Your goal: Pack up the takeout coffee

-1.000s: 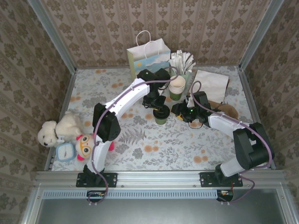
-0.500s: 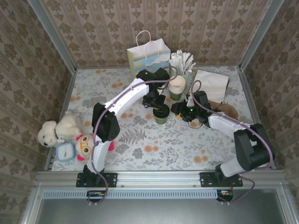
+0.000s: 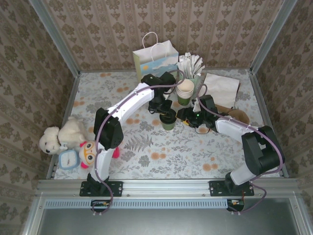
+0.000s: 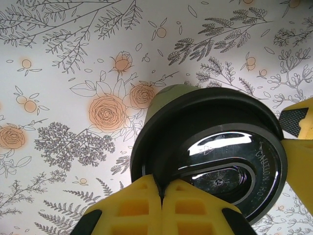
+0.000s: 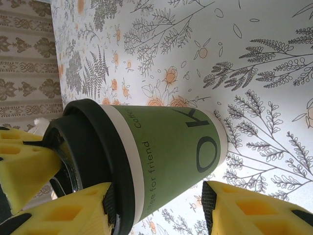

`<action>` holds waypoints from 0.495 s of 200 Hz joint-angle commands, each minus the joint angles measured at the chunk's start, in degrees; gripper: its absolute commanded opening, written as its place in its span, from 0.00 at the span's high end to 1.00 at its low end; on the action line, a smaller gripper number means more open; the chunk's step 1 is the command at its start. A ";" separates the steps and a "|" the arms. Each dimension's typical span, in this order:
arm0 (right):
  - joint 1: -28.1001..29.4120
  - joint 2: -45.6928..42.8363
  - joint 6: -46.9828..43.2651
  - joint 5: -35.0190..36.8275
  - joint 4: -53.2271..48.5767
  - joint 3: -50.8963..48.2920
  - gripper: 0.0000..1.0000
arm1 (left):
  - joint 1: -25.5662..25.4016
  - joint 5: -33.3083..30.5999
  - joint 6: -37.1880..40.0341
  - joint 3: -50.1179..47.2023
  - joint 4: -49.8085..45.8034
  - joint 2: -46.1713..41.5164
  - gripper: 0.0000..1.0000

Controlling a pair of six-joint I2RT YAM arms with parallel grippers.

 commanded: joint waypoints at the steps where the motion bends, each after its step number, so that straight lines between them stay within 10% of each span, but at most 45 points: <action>1: 0.30 1.85 0.12 2.27 -4.54 -0.98 0.49 | 0.44 -0.20 0.75 -3.75 -1.60 1.12 0.99; 99: 0.12 4.14 -0.76 8.15 -8.27 -4.90 0.52 | 2.38 9.17 -1.36 -26.29 11.92 0.70 1.00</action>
